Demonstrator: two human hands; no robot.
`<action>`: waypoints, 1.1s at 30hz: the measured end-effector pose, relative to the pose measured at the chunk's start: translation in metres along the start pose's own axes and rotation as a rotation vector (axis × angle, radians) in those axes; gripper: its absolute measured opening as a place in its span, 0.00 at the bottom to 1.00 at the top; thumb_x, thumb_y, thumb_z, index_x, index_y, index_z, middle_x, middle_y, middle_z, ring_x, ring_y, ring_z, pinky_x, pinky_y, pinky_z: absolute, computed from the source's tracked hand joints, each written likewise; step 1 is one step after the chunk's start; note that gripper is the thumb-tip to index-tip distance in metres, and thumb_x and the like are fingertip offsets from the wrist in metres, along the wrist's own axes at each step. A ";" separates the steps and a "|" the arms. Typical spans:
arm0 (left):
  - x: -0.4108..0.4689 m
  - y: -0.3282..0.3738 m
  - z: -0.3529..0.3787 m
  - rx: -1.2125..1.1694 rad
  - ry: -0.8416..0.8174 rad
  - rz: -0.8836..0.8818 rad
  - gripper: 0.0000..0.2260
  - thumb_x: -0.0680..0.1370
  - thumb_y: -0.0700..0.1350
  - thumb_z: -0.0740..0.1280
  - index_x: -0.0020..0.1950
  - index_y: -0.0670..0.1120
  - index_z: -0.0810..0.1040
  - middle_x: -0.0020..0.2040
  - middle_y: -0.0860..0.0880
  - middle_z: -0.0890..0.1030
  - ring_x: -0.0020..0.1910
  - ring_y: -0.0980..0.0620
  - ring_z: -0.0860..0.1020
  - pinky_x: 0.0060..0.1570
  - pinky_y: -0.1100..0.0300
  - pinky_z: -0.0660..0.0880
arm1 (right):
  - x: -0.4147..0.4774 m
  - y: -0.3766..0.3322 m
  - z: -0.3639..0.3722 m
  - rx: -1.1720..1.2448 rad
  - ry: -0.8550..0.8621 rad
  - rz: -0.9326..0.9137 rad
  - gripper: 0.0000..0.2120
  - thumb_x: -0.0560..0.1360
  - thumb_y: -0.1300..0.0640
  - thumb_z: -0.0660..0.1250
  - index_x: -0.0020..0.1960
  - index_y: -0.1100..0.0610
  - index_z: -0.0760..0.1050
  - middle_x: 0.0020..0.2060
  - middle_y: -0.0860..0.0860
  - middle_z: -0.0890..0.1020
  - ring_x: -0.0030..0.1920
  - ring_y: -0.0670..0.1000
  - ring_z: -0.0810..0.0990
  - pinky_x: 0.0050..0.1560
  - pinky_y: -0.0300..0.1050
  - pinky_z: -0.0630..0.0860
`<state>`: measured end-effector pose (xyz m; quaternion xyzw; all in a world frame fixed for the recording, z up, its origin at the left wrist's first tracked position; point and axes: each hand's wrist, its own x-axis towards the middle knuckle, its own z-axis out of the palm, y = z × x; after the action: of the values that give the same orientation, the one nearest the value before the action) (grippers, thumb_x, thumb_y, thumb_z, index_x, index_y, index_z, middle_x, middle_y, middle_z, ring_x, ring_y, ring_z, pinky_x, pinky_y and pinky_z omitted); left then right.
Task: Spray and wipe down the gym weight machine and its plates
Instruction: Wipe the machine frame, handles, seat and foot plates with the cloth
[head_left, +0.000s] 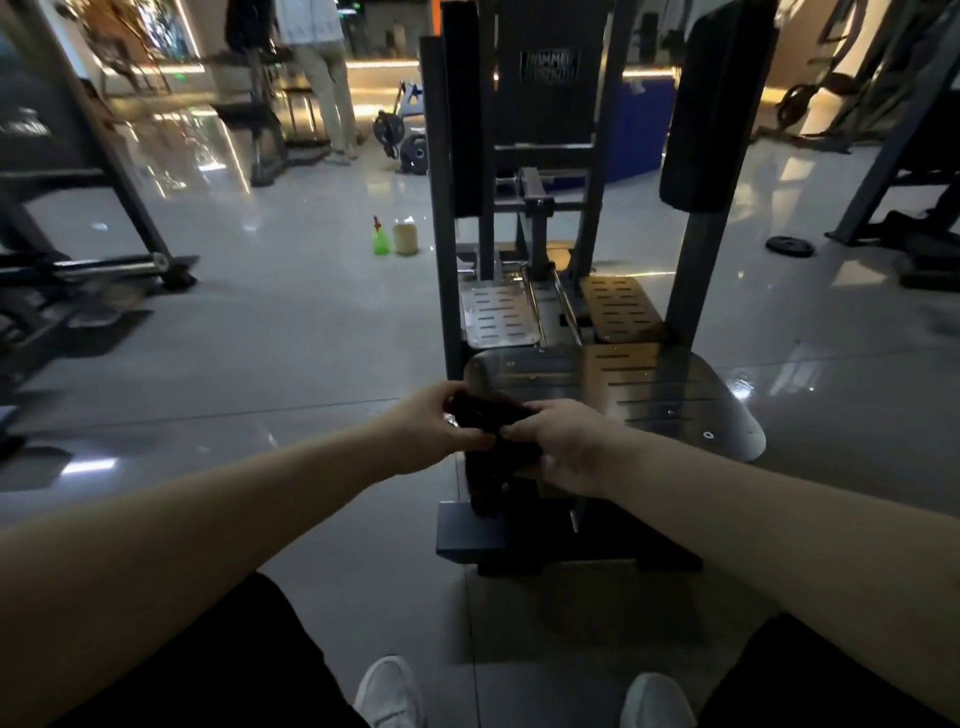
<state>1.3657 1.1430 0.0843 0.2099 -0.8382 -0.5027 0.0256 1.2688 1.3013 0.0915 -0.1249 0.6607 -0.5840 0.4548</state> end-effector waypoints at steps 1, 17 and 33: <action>-0.004 0.001 -0.004 0.025 0.030 -0.016 0.19 0.74 0.38 0.76 0.60 0.52 0.76 0.52 0.50 0.81 0.52 0.49 0.81 0.52 0.59 0.79 | 0.001 -0.001 0.004 -0.012 -0.001 -0.015 0.15 0.80 0.72 0.61 0.65 0.65 0.75 0.59 0.64 0.82 0.58 0.62 0.83 0.50 0.52 0.83; -0.042 -0.032 -0.046 0.012 0.250 -0.166 0.12 0.75 0.31 0.71 0.54 0.45 0.81 0.47 0.48 0.83 0.44 0.55 0.82 0.47 0.65 0.81 | 0.060 -0.003 0.034 -0.239 0.050 -0.235 0.24 0.77 0.56 0.74 0.68 0.59 0.70 0.58 0.58 0.80 0.56 0.56 0.82 0.58 0.52 0.82; 0.059 -0.023 -0.091 0.332 0.255 0.093 0.24 0.80 0.41 0.69 0.75 0.49 0.69 0.57 0.51 0.78 0.51 0.53 0.80 0.47 0.68 0.75 | 0.137 -0.036 0.029 -0.925 0.229 -0.744 0.08 0.75 0.61 0.71 0.51 0.50 0.80 0.50 0.45 0.76 0.52 0.45 0.76 0.55 0.39 0.75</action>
<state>1.3422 1.0355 0.0993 0.2341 -0.9084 -0.3252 0.1197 1.2012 1.1764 0.0642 -0.4687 0.8030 -0.3655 0.0446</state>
